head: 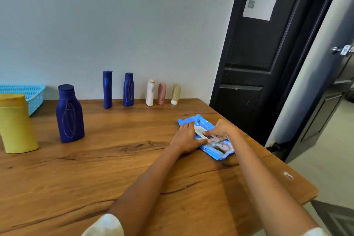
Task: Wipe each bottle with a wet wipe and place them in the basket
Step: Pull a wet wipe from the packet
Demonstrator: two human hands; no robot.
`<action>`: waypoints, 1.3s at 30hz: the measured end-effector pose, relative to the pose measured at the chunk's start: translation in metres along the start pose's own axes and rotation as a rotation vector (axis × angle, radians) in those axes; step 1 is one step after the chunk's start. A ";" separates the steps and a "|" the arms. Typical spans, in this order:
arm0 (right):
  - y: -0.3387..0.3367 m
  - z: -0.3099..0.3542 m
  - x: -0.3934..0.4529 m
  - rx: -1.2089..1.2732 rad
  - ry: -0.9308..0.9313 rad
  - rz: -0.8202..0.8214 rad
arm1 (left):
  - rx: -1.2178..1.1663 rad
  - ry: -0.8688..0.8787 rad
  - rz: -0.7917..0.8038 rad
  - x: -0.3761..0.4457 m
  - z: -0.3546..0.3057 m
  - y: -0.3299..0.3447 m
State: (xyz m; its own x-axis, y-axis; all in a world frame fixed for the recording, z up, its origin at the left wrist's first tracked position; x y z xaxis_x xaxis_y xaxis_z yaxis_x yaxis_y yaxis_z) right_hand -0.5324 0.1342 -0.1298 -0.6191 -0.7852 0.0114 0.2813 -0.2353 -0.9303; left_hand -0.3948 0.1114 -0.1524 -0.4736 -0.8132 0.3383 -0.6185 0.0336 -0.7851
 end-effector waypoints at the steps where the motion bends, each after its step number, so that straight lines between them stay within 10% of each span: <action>1: -0.001 0.001 0.002 -0.035 0.004 0.010 | 0.033 0.014 0.013 0.000 0.000 0.002; 23: -0.018 0.023 0.005 -0.087 -0.032 -0.050 | 0.175 -0.026 -0.050 0.015 -0.008 0.016; 34: 0.000 -0.027 -0.006 0.742 0.152 0.258 | 0.092 0.040 -0.017 0.017 -0.007 0.014; 39: 0.000 -0.006 -0.005 0.409 0.078 0.184 | 0.129 0.023 0.003 0.017 -0.008 0.017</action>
State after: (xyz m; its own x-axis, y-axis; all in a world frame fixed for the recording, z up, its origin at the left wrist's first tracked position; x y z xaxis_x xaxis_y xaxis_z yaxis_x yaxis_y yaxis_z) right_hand -0.5337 0.1418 -0.1322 -0.5804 -0.7935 -0.1829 0.6485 -0.3146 -0.6931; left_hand -0.4185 0.1027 -0.1560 -0.4904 -0.7999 0.3460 -0.5317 -0.0400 -0.8460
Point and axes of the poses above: each hand's wrist, its own x-axis towards the middle knuckle, its own y-axis out of the palm, z = x × y, the point moved 6 cm from there along x, towards the middle knuckle, and after that the axes turned 13 degrees about -z, right-handed, at the moved point
